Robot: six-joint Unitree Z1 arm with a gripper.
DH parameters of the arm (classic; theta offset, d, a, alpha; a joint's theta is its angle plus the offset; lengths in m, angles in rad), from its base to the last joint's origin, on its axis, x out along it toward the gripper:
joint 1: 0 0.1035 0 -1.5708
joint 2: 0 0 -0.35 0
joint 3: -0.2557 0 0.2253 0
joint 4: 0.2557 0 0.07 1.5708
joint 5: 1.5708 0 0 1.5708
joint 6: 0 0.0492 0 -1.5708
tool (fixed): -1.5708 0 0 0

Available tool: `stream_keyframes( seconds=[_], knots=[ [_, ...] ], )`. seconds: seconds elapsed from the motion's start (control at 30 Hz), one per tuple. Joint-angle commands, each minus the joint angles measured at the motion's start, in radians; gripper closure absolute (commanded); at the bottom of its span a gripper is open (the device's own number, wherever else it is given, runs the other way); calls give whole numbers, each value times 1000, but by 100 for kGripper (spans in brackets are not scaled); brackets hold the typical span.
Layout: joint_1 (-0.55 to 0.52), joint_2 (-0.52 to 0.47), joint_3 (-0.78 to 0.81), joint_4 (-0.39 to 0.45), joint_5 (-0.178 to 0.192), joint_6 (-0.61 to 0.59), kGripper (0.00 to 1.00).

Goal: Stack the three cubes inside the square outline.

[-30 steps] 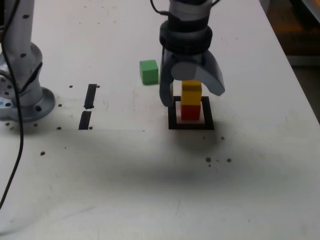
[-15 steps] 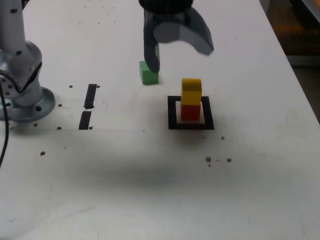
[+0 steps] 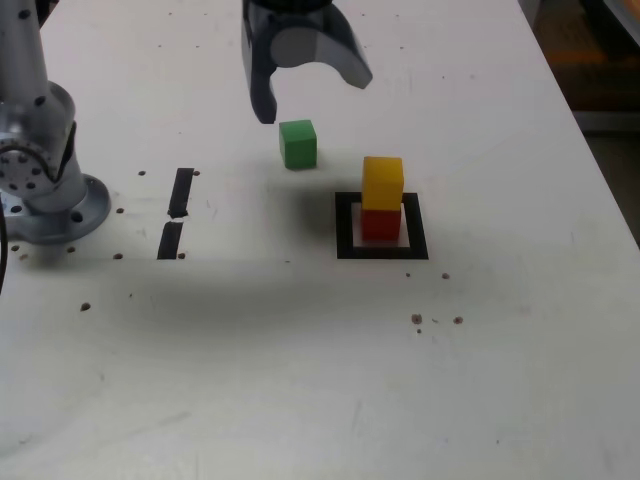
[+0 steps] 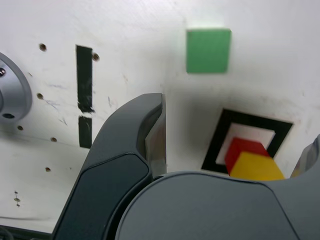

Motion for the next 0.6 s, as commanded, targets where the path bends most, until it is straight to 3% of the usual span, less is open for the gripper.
stream_keyframes(
  seconds=[0.0,0.27,0.57],
  knots=[
    [16,-1,16,-9,9,11,0],
    [71,14,101,-142,25,61,0],
    [159,46,182,-242,-10,139,1]
  ],
)
